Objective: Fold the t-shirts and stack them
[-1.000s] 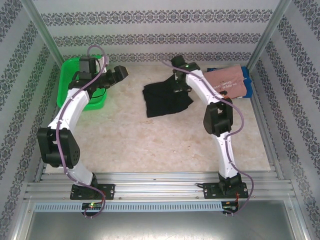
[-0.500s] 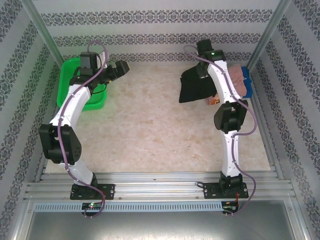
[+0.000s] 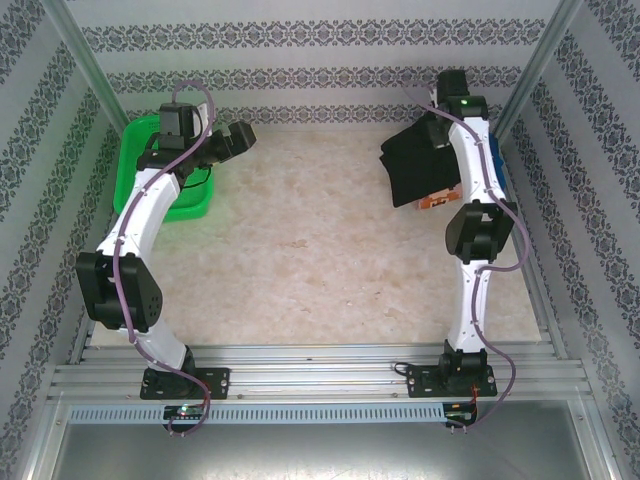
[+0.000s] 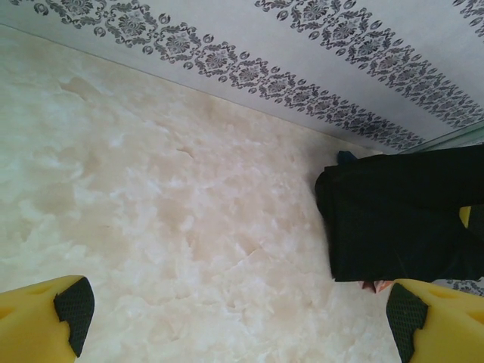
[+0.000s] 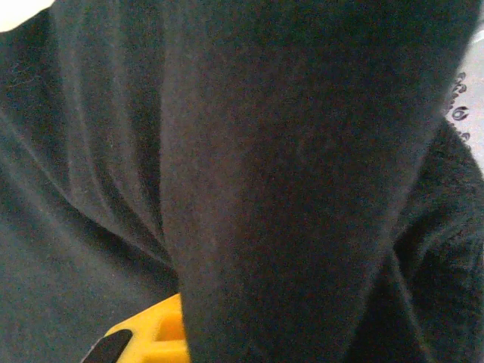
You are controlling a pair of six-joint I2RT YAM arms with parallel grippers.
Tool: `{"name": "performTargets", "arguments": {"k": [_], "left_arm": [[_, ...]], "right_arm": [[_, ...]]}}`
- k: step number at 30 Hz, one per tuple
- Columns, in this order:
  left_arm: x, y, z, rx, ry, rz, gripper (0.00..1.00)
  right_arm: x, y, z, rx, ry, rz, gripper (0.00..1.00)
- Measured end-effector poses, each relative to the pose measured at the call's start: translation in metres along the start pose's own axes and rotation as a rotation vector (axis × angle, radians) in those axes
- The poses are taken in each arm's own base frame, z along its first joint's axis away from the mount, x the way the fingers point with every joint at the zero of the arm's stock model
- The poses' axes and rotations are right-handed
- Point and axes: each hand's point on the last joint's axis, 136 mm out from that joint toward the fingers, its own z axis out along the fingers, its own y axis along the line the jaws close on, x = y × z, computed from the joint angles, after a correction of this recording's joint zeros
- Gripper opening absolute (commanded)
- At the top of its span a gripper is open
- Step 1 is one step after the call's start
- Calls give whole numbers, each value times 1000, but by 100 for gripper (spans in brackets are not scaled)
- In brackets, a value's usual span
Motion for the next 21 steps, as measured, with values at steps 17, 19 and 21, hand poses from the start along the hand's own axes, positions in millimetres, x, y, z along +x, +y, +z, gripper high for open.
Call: {"name": "performTargets", "arguments": {"k": [17,19,21], "left_arm": [[22,0,-24,-20,34,-6,100],[21,-3,-30,-21,25,2,100],[20,-4,-35,-26,16,6,100]], "right_arm": [[38,-52,111,4,84,189,2],[37,-59,111,3,73,212,3],[34,-66,111,1,54,237,3]]}}
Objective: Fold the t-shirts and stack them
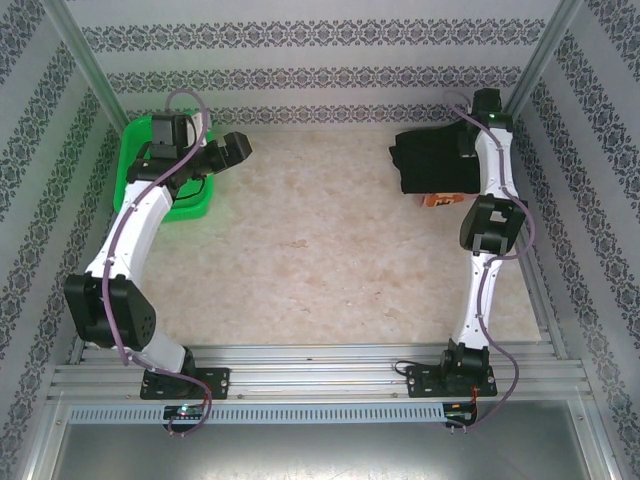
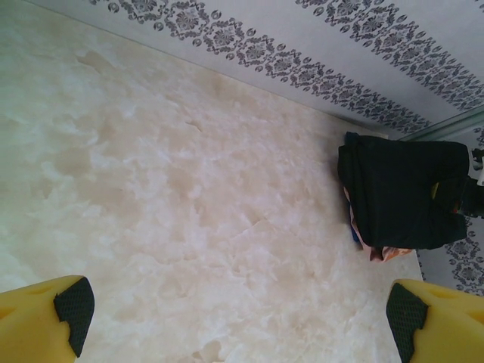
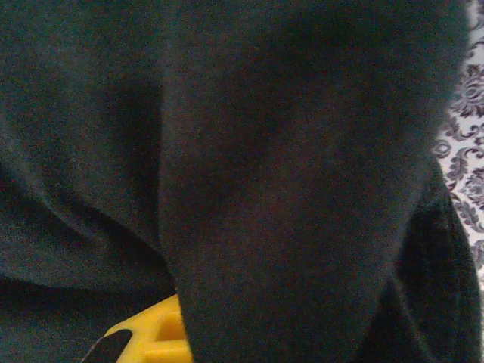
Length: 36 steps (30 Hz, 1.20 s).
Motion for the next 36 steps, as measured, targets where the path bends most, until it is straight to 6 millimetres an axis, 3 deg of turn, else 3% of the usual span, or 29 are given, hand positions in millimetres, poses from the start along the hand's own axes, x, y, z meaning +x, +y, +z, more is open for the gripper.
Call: {"name": "performTargets", "arguments": {"k": [5,6,8,12,15,22,27,29,31,34,36], "left_arm": [[-3,-2,-7,-10,-19,5,100],[-3,-1,-8,-14,-20,4,100],[-2,1,-8,-24,-19,2,100],[-1,3,-9,-35,-14,-1,100],[-1,1,-11,-37,-20,3,100],[-2,-9,-19,-27,-41,20,100],[3,-12,-31,-21,-56,27,100],[6,-16,-35,-14,-65,35,100],[9,-19,-40,-5,-75,45,100],[14,-15,-44,-18,-97,70,100],[23,-4,-45,-51,-114,81,100]], "right_arm": [[-7,-15,3,-2,-34,40,13],[-7,-18,3,-3,-36,48,20],[-9,-21,4,-11,-46,76,43],[-16,-29,4,-20,-77,131,60],[-25,-30,-1,-41,-109,171,81],[-35,-25,-19,-86,-141,228,83],[-34,6,-74,-162,-154,203,89],[-33,26,-107,-208,-179,174,98],[-26,47,-139,-262,-212,147,98],[0,79,-184,-360,-260,104,98],[32,97,-206,-419,-285,88,98]]}}
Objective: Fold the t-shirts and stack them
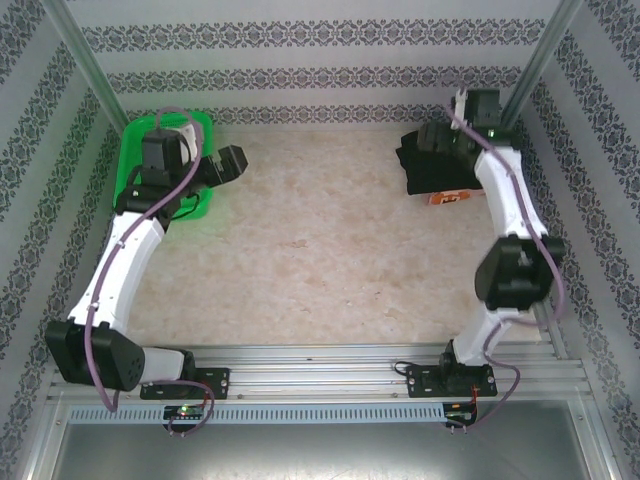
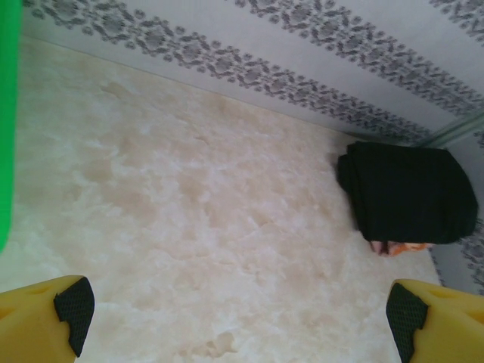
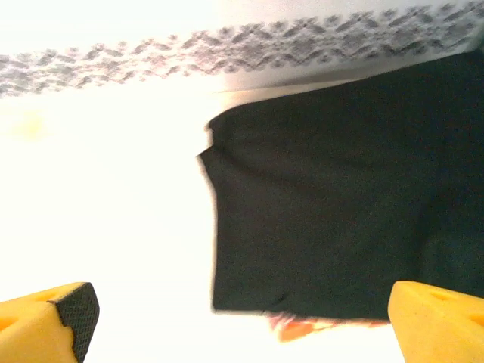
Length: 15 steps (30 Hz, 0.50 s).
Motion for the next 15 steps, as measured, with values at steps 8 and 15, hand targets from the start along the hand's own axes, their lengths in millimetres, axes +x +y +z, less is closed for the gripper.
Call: {"name": "performTargets", "arguments": {"k": [8,15], "left_arm": [[81,93,38,-243,48,38,100],[135,160,68,-374,3,227,100]], "right_arm": [[188,-9,-3,-9,92,99,98],[237,-27,27,37,20,82,98]]}}
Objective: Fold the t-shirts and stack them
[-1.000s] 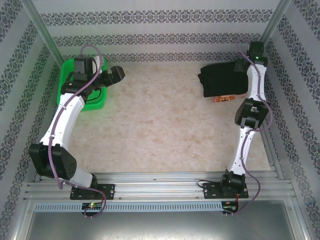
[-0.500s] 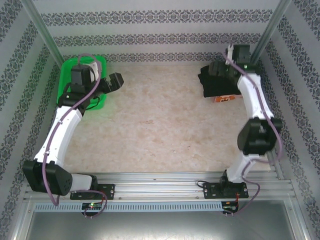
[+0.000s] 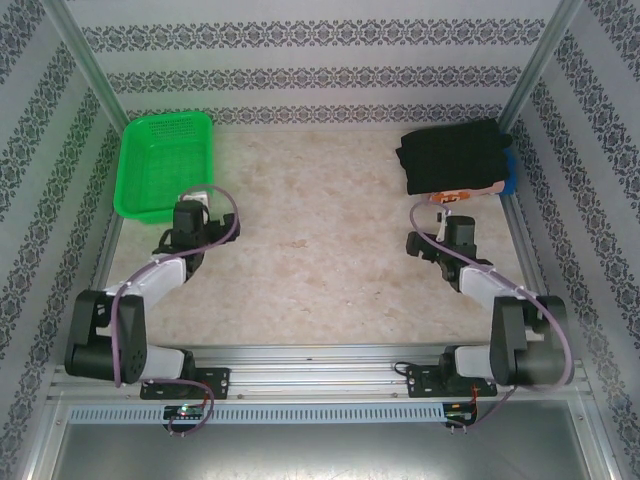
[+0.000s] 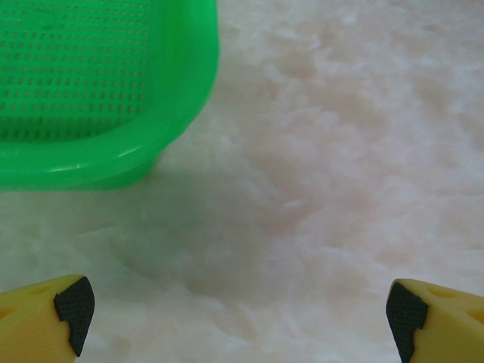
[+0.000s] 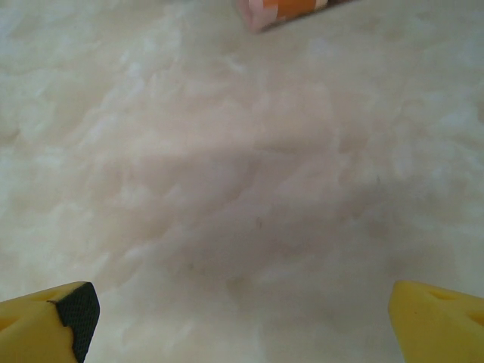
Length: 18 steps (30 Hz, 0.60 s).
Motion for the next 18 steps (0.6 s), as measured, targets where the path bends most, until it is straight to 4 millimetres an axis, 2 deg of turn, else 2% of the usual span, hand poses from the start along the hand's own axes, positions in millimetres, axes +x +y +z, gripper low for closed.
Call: {"name": "performTargets", "arguments": {"k": [2,3,8,11,14,15,17,18], "left_arm": [[7,7,11,-25,13,30,100],[4,8,16,-29,3,44,100],[-31,10,34,-38,-182,86,100],[-15,12,42,-20,-227,89,100],[10,16,36,-11,-235,88,100],[11,17,32,-9,-247,87,100],[2,16,19,-2,-281,81,100],[-10,13,7,5,-307,79,100]], "right_arm": [[-11,3,10,-5,-25,-24,98],[-18,6,12,-1,-54,-53,98],[-50,26,-2,-8,-234,-165,98],[-66,9,-7,39,-302,-134,98],[-67,-5,-10,75,-343,-112,98],[-65,-6,-10,79,-352,-110,98],[-60,-7,-6,81,-349,-113,98],[-58,-6,-3,82,-346,-116,98]]}}
